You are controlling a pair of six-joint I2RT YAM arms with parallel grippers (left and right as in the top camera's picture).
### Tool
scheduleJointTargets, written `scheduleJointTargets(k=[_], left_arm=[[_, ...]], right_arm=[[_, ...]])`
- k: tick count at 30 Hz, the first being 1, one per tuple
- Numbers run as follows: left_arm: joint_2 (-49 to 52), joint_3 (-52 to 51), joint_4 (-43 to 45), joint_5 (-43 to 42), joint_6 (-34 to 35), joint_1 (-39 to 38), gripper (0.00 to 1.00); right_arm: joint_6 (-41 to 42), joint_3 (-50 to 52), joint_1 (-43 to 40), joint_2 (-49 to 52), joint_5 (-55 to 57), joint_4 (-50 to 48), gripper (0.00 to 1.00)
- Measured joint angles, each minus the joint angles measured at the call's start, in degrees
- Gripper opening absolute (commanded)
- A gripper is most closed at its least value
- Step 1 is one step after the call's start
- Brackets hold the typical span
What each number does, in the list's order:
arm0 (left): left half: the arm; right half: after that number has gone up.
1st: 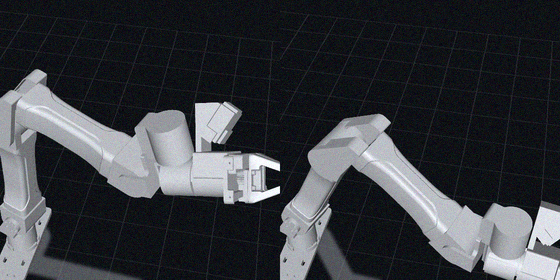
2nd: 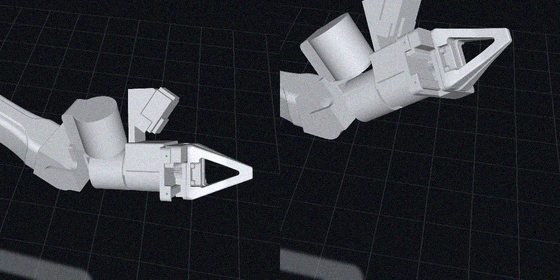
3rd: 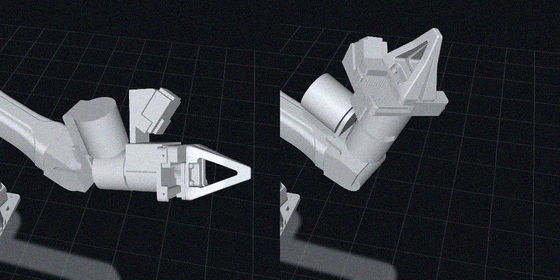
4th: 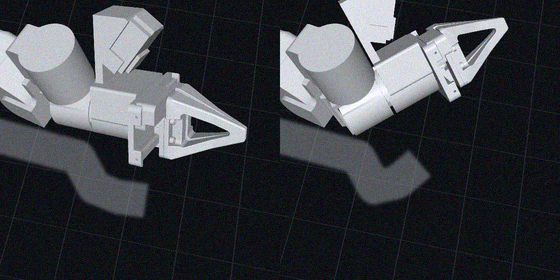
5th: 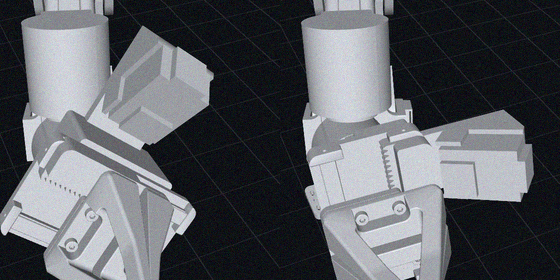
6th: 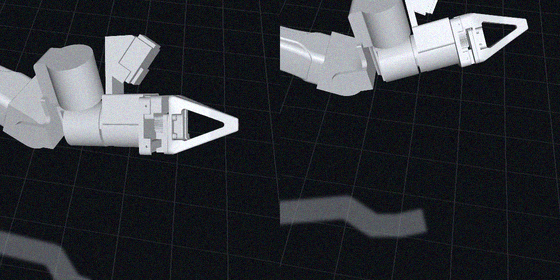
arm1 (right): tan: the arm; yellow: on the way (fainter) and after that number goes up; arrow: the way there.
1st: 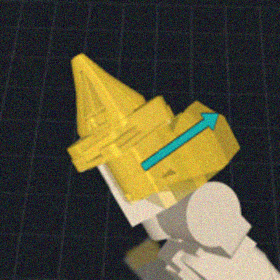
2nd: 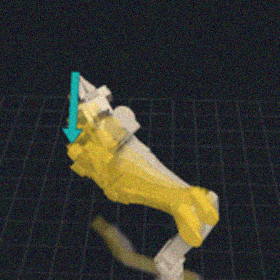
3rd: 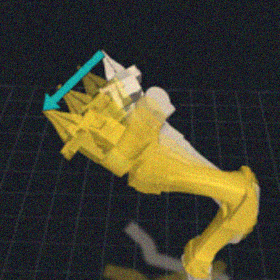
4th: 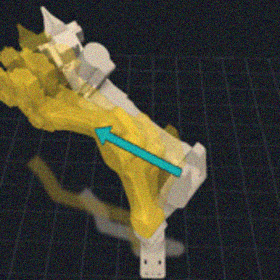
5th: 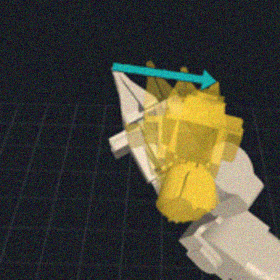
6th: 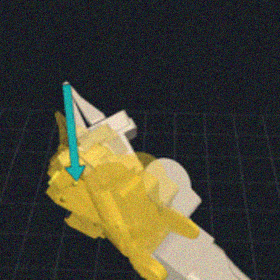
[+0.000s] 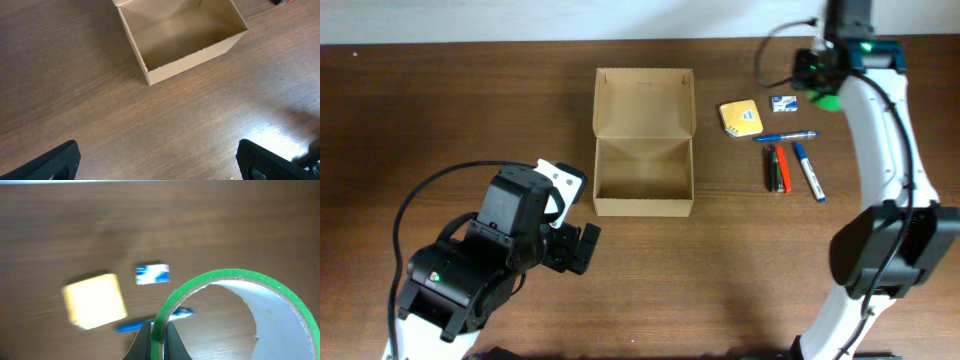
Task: Pack container
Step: 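Carry the green tape over the box and drop it inside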
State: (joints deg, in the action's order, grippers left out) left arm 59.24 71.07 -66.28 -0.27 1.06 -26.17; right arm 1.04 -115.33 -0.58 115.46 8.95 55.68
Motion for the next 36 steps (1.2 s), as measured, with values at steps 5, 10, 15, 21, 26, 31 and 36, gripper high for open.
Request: scheduleJointTargets(k=[5,10,15,21,26,31,36], left_arm=[[-0.02,0.00,0.02,0.00,0.00,0.00,1.00],[-0.02,0.00,0.02,0.00,0.00,0.00,1.00],[-0.02,0.00,0.02,0.00,0.00,0.00,1.00],[-0.02,0.00,0.02,0.00,0.00,0.00,1.00],[0.00,0.00,0.02,0.00,0.00,0.00,1.00],[-0.02,0.00,0.02,0.00,0.00,0.00,1.00],[0.00,0.00,0.02,0.00,0.00,0.00,1.00]], right_arm=[[0.04,-6.86,6.23,0.00,-2.64,5.60,0.04],[0.04,-8.98,11.61,-0.02,-7.10,7.39,0.04],[0.28,-8.98,17.57,-0.02,-9.60,8.63,0.04],[0.63,-8.96,25.66,-0.02,-11.30,9.94,0.04],[3.37,-8.17,30.32,-0.02,-12.39,10.73,0.04],[6.43,-4.07,33.05,-0.02,-13.84,7.96,0.04],[8.11,1.75,35.71,0.00,-15.61,5.29,0.04]])
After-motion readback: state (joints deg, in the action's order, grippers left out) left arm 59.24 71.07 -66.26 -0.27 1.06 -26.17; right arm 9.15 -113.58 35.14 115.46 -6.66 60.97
